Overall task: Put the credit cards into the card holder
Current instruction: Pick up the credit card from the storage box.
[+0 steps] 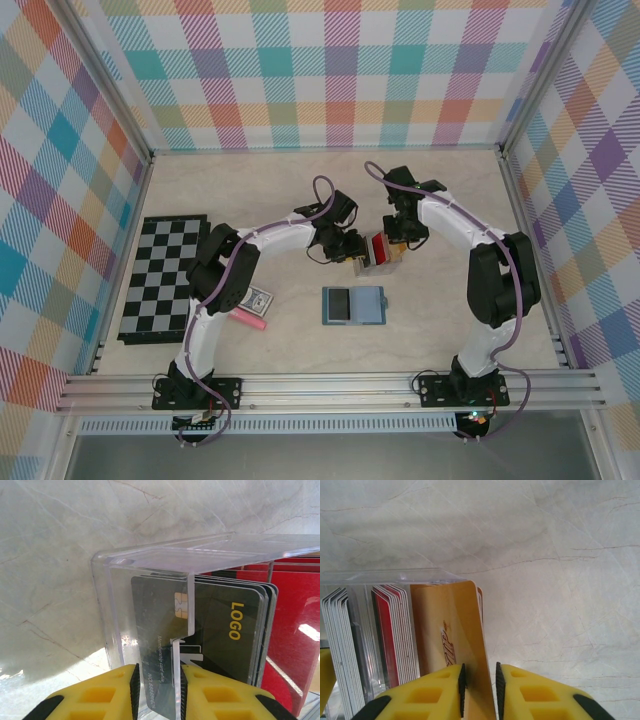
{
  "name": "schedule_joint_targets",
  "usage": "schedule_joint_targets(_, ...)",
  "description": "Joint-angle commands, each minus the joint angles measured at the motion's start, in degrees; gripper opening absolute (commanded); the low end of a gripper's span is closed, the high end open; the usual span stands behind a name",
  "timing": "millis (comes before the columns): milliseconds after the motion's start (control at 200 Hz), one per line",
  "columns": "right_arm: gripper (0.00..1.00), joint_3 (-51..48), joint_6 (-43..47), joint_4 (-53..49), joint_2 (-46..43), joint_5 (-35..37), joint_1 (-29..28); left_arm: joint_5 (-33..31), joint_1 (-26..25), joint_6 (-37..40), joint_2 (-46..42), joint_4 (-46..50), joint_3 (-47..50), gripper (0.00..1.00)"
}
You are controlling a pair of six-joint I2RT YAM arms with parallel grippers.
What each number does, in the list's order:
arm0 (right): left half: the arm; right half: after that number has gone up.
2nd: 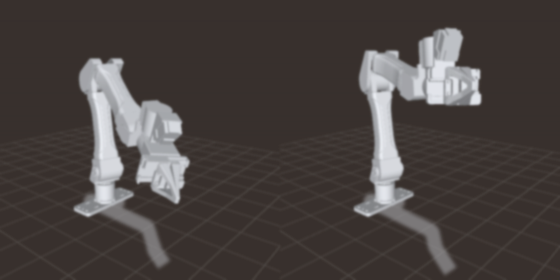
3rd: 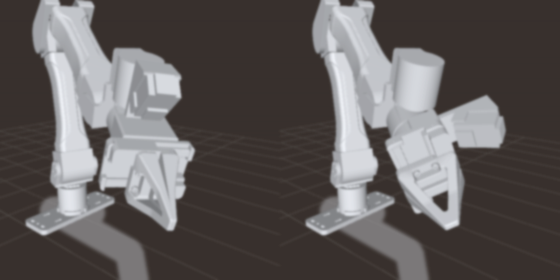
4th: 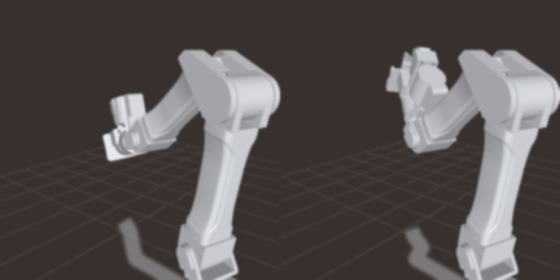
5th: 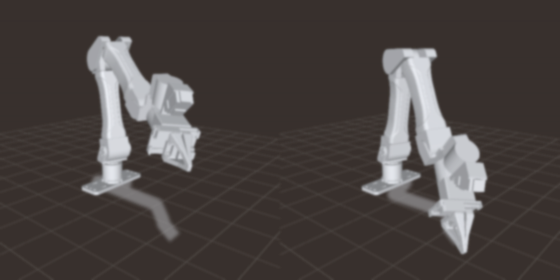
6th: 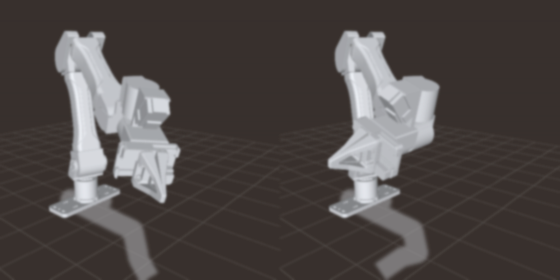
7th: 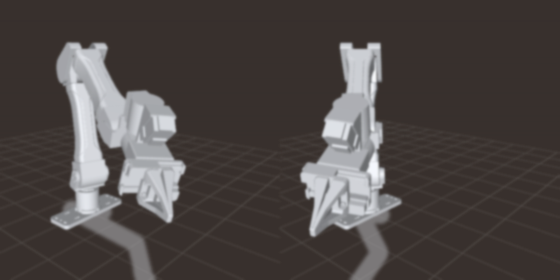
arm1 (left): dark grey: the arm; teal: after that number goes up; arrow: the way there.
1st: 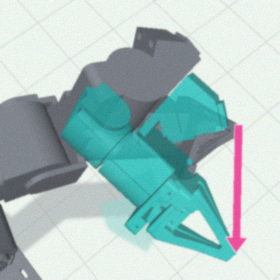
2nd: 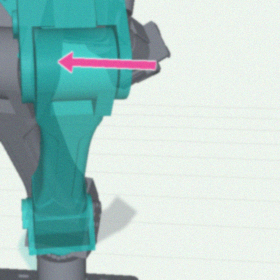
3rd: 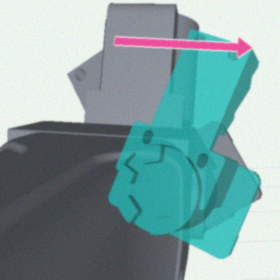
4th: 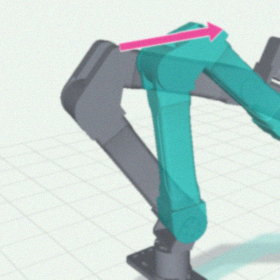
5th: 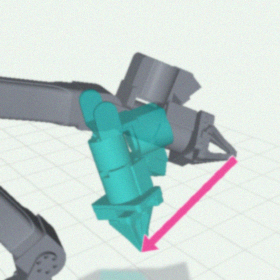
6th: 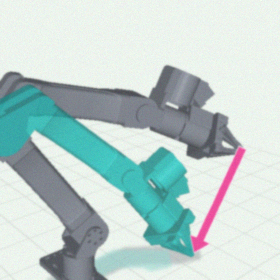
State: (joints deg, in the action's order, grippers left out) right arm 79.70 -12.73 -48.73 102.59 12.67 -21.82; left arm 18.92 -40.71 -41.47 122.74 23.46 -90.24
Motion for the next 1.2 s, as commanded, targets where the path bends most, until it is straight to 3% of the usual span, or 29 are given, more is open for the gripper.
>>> schedule_joint_targets(0, 0.23, 1.9, 0.6, -2.3, -1.6, 2.6, -0.3, -0.2, 0.7, 0.5, -1.3, 3.3, 1.5, 0.27)
schedule_joint_targets(320, 0.17, 1.9, 0.4, -2.9, -3.3, 2.7, -0.6, -0.2, 0.7, 0.4, -1.4, 3.2, 2.0, 0.27)
schedule_joint_targets(790, 0.08, 1.3, -1.8, -2.0, -7.3, -5.6, -0.7, 0.0, 0.7, 0.4, -3.0, 2.8, 2.3, 0.28)
schedule_joint_targets(1195, 0.01, -4.7, -7.9, 3.7, -17.3, -16.0, -0.4, -2.4, 0.7, 0.2, -10.6, 0.7, 5.3, 0.42)
